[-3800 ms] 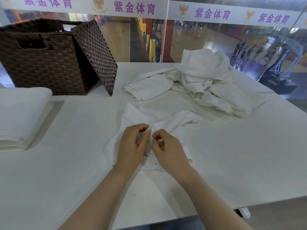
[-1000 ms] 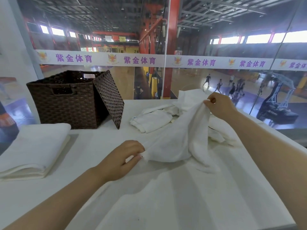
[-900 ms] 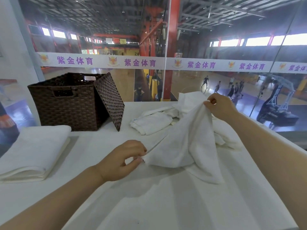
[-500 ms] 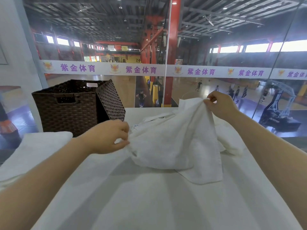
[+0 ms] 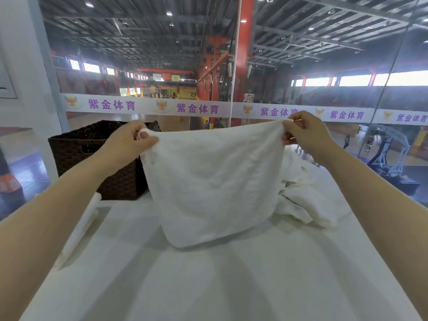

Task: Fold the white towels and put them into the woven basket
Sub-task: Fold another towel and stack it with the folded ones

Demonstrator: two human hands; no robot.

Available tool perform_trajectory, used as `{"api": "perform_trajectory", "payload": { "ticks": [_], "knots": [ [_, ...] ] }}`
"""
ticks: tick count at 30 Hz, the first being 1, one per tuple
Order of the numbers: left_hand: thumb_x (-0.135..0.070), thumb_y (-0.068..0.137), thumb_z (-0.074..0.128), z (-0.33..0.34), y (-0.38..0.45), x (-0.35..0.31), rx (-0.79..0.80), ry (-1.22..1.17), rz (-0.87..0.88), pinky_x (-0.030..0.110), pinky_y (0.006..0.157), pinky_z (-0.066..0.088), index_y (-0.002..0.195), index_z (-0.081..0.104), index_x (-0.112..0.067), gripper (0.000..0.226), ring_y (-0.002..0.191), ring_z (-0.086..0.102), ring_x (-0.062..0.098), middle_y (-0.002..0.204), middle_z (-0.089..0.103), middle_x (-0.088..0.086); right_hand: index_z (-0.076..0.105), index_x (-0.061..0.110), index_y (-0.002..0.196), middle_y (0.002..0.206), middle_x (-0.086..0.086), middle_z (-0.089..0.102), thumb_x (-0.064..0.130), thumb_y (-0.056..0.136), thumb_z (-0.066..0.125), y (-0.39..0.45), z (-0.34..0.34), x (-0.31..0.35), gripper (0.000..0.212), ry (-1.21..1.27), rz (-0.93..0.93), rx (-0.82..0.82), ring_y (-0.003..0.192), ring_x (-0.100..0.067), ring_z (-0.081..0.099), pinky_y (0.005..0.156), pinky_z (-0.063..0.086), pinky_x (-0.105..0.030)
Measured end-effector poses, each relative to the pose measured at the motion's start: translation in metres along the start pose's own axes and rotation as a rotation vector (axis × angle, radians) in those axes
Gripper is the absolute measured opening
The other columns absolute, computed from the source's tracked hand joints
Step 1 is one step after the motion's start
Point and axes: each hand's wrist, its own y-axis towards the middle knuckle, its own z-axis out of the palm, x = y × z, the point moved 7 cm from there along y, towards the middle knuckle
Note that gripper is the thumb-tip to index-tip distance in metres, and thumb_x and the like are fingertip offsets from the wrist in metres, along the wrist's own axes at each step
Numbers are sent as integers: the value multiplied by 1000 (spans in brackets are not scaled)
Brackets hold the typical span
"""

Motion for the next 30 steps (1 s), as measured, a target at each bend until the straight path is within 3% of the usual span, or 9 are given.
{"api": "perform_trajectory", "payload": {
  "ticks": [3,7,11,14,19,22,26,28,30],
  "knots": [
    [-27,91,66,-15,4,-5,-34,-105,-10,34,74,47,104,52,-17,21,85,54,18,96,58,3,59,5,104,84,-15,69,17,95,59,-1,0,18,15,10,-15,-8,71,-23,65,70,62,-32],
    [-30,95,62,-22,7,-6,19,36,-24,34,89,43,122,57,-32,28,104,50,16,115,54,-7,59,11,101,83,-6,69,22,95,57,-4,-2,32,13,-108,-80,-73,70,-19,65,62,57,-20],
    [-34,96,58,-23,3,3,100,14,-103,38,90,47,110,66,-21,21,99,58,19,110,63,-2,61,14,98,81,-5,69,24,92,60,-5,3,34,11,-180,-48,-20,63,-16,64,63,55,-24],
    [-32,98,54,-24,-6,9,62,-117,-171,46,97,48,115,64,-17,25,105,58,26,114,62,7,63,14,95,87,-8,68,22,91,61,-9,7,36,9,-180,-39,34,64,-15,62,62,53,-24],
    [-29,102,43,-26,-17,14,-116,-108,-153,37,82,43,113,58,-16,23,98,53,22,108,57,4,63,4,103,103,-14,66,20,95,58,-22,21,37,19,-118,-1,193,90,-22,65,83,59,-34],
    [-30,102,38,-27,-29,14,-231,-84,-108,35,78,39,113,56,-13,27,95,52,20,106,55,3,57,10,99,103,-5,64,24,100,52,-35,31,31,15,-61,45,312,90,-19,66,77,60,-32],
    [-28,104,35,-28,-43,10,-323,74,-4,34,69,35,111,50,-8,26,87,50,22,98,55,6,58,7,103,100,-7,65,25,101,51,-47,38,18,19,-57,88,373,85,-20,67,69,59,-29],
    [-26,104,36,-33,-45,4,-338,171,46,33,63,33,111,52,-8,26,83,49,22,96,56,9,59,8,99,93,-5,65,22,101,51,-52,37,17,17,7,102,408,77,-19,66,63,57,-26],
    [-28,104,36,-39,-41,0,-288,273,28,34,68,32,113,53,-9,27,85,47,22,99,56,10,59,11,86,79,0,64,18,100,51,-56,33,21,17,124,113,454,68,-16,63,57,54,-24]
  ]
}}
